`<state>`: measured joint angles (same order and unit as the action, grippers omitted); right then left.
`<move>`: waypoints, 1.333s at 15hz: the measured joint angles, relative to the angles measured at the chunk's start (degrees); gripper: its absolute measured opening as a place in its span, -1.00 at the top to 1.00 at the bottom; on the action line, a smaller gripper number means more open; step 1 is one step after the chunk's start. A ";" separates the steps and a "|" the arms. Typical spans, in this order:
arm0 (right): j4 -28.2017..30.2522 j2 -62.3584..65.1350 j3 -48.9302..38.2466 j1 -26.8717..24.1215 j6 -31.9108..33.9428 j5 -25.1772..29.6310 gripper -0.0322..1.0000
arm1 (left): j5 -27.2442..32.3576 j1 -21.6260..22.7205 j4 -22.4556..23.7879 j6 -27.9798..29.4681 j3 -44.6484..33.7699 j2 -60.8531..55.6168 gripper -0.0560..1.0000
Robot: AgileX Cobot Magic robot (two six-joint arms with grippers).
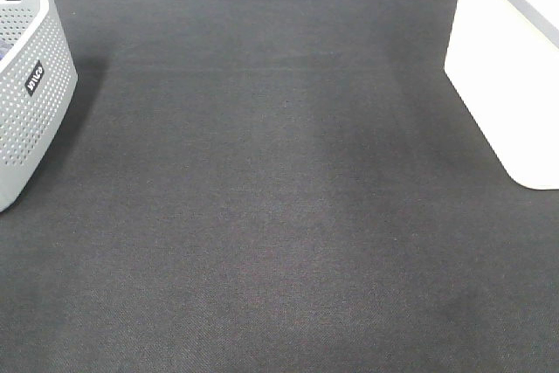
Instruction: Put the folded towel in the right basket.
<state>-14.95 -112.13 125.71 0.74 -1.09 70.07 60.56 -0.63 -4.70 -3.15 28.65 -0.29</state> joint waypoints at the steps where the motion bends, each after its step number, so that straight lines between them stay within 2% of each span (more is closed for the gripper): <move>1: 1.78 0.92 0.00 0.97 0.40 0.00 -0.48 | 0.00 0.00 0.00 0.00 0.00 0.00 -0.77; 4: 3.09 6.02 -2.01 1.43 0.69 0.00 -0.48 | 0.00 0.00 0.00 0.00 0.00 0.00 -0.77; 6: 4.07 13.87 -10.31 1.43 0.69 -0.06 -0.48 | 0.00 0.00 0.00 0.00 0.00 0.00 -0.77; 12: 5.33 35.29 -44.35 1.43 0.52 -0.17 -0.48 | 0.00 0.00 0.00 0.00 0.00 0.00 -0.77; 14: 6.19 43.37 -56.78 1.43 0.23 -0.17 -0.48 | 0.00 0.00 0.00 0.00 0.00 0.00 -0.77; 15: 7.16 49.85 -65.78 1.43 0.17 -0.17 -0.48 | 0.00 0.00 0.00 0.00 0.00 0.00 -0.77; 16: 7.16 49.85 -65.78 1.43 0.17 -0.17 -0.48 | 0.00 0.00 0.00 0.00 0.00 0.00 -0.77; 20: 8.19 68.70 -83.59 1.43 0.17 -0.11 -0.48 | 0.00 0.00 0.00 0.00 0.00 0.00 -0.77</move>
<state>-6.76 -43.43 42.11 2.18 -0.92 69.96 60.56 -0.63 -4.70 -3.15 28.65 -0.29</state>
